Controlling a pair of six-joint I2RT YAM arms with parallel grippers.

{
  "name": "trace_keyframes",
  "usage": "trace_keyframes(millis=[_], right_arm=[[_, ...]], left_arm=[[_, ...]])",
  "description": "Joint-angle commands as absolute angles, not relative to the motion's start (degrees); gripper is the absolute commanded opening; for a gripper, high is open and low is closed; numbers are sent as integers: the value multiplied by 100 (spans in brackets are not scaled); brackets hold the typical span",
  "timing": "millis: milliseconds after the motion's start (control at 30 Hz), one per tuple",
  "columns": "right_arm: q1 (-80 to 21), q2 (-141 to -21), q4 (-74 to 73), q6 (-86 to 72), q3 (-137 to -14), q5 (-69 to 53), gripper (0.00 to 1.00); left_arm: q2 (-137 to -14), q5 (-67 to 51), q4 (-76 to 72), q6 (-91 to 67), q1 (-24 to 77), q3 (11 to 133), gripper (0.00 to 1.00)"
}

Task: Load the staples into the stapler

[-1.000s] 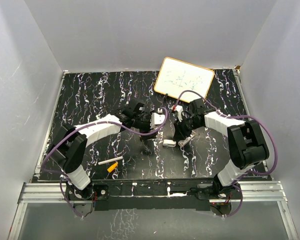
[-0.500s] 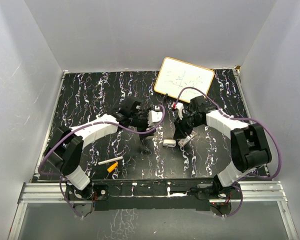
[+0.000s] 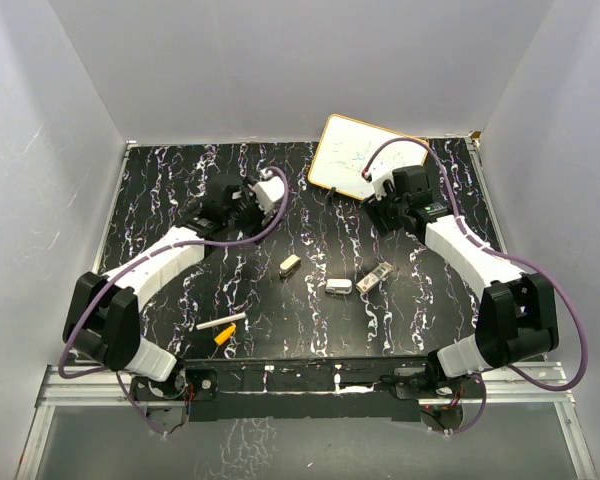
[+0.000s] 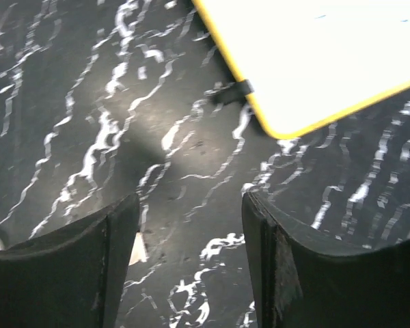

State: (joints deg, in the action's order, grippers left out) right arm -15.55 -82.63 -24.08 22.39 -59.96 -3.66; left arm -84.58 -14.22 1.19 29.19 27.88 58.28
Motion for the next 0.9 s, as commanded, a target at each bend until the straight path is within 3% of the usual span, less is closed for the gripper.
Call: trace_keyframes(millis=[0,67,100,133,167,433,600,867], right_arm=[[-1547,-8156,-1999,2038,-6585,709,66],[-1533,-8163,-2073,1896,-6804,699,71],[-1513,-8149,-2060,1763,-6891,680,80],[-1497,-8133,-2042,1577,-6964,702,97],[-1471,-8114,-1983,1372,-7014,711,99],[-1468,-8037,-1817,412,-7657,912,99],[-1343,-7192,-1296,834,-7147,883,99],[-1002,-5976,-1145,1164,-6656,482,99]], left_arm=[[-7937,-352,-97,2073,2496,5980,83],[-7735,74,-109,1768,2416,5937,96],[-7625,567,-105,1579,2390,5919,97],[-7542,946,-91,1411,2369,5905,97],[-7470,1208,-104,1309,2327,5868,97],[-6890,805,313,439,1736,5948,97],[-6343,1139,481,306,1570,5959,97],[-5646,104,1033,393,1032,6169,97]])
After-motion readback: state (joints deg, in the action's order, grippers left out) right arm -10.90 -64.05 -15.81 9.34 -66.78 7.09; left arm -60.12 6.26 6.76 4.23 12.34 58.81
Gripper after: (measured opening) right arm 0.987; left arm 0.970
